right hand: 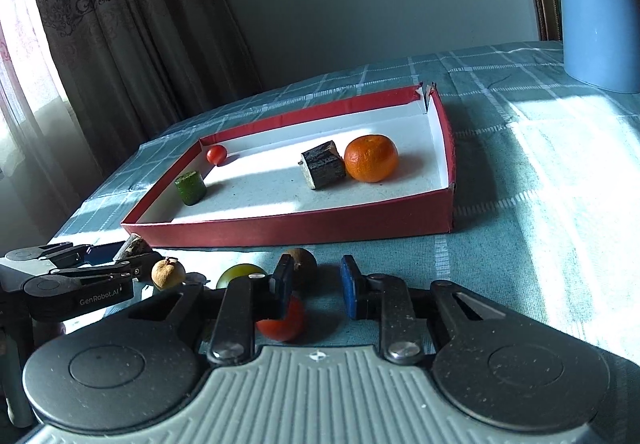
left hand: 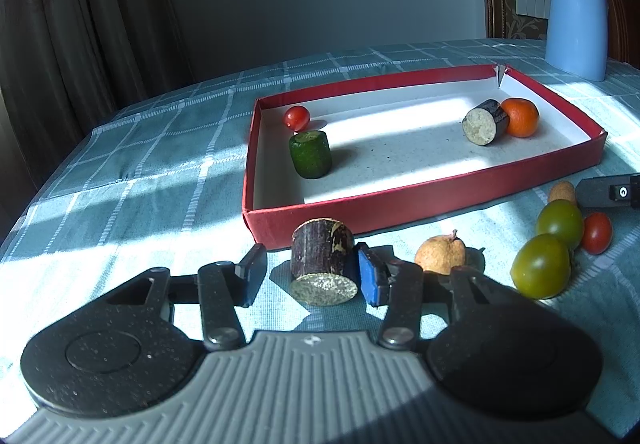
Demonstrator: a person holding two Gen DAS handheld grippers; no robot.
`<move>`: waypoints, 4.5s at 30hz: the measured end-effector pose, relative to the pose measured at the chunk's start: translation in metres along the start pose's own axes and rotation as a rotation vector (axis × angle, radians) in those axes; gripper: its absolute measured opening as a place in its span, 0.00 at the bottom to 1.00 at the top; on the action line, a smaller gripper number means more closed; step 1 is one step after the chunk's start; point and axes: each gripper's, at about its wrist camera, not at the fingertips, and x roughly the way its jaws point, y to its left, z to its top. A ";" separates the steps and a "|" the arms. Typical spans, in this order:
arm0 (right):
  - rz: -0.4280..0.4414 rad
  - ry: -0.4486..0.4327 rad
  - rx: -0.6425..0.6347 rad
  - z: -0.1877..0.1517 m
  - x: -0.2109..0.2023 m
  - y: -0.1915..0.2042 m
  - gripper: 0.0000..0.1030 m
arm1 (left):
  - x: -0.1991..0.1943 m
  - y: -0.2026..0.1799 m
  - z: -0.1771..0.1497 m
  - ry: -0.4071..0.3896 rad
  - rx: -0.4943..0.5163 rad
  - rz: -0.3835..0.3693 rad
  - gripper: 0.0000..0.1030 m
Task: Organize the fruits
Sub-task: 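Grasp the brown cylinder slice with the left tool while the right tool approaches the brown kiwi, then grasp the brown kiwi with the right tool while the left tool holds the cylinder slice, then carry the cylinder slice and kiwi into the red tray and open both tools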
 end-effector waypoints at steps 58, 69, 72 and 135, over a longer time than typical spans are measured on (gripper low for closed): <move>-0.114 -0.139 -0.209 -0.006 -0.010 0.027 0.24 | -0.002 -0.007 0.000 -0.013 0.038 0.002 0.36; -0.111 -0.146 -0.215 -0.008 -0.011 0.029 0.24 | -0.009 -0.009 -0.001 -0.035 0.042 -0.040 0.29; -0.108 -0.147 -0.211 -0.008 -0.011 0.028 0.24 | -0.012 -0.007 -0.001 -0.047 0.032 -0.036 0.29; -0.126 -0.130 -0.156 0.077 0.092 0.022 0.62 | 0.048 -0.018 0.070 -0.156 -0.083 0.114 0.86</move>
